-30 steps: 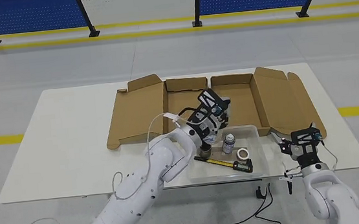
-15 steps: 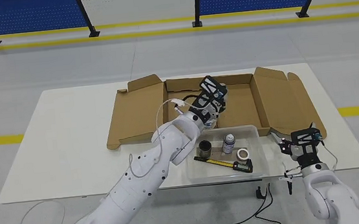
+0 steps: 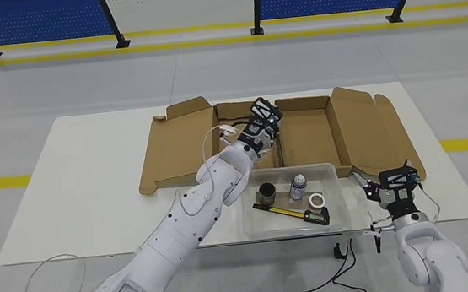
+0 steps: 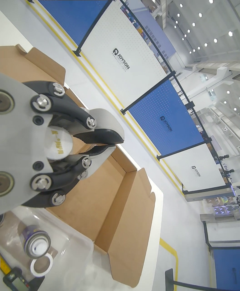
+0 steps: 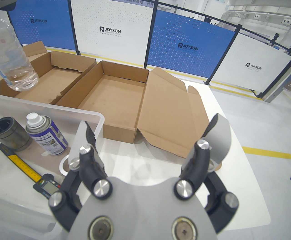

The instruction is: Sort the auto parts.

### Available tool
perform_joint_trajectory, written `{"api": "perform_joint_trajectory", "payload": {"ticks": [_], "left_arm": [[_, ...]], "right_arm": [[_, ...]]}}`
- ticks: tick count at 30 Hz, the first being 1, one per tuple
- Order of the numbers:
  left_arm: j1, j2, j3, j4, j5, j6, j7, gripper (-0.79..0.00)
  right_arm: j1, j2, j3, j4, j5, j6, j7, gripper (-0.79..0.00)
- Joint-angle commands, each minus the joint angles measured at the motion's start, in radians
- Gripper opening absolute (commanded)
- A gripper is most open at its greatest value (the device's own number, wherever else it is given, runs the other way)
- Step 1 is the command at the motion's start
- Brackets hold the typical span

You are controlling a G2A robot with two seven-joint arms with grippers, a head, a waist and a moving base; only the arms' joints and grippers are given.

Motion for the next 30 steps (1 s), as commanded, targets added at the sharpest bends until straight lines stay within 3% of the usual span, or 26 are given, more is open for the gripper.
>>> {"api": "perform_joint_trajectory", "payload": {"ticks": [1,30], "left_arm": [[0.005,-0.001,0.007,0.024,0.039,0.002,0.026,-0.785],[0.005,-0.021,-0.098,0.272,0.036,0.037,0.153,-0.785]], "right_arm": [[0.0,0.0,0.0,0.0,0.0,0.0,0.0,0.0],[0.0,0.0,0.0,0.0,0.0,0.0,0.0,0.0]]}}
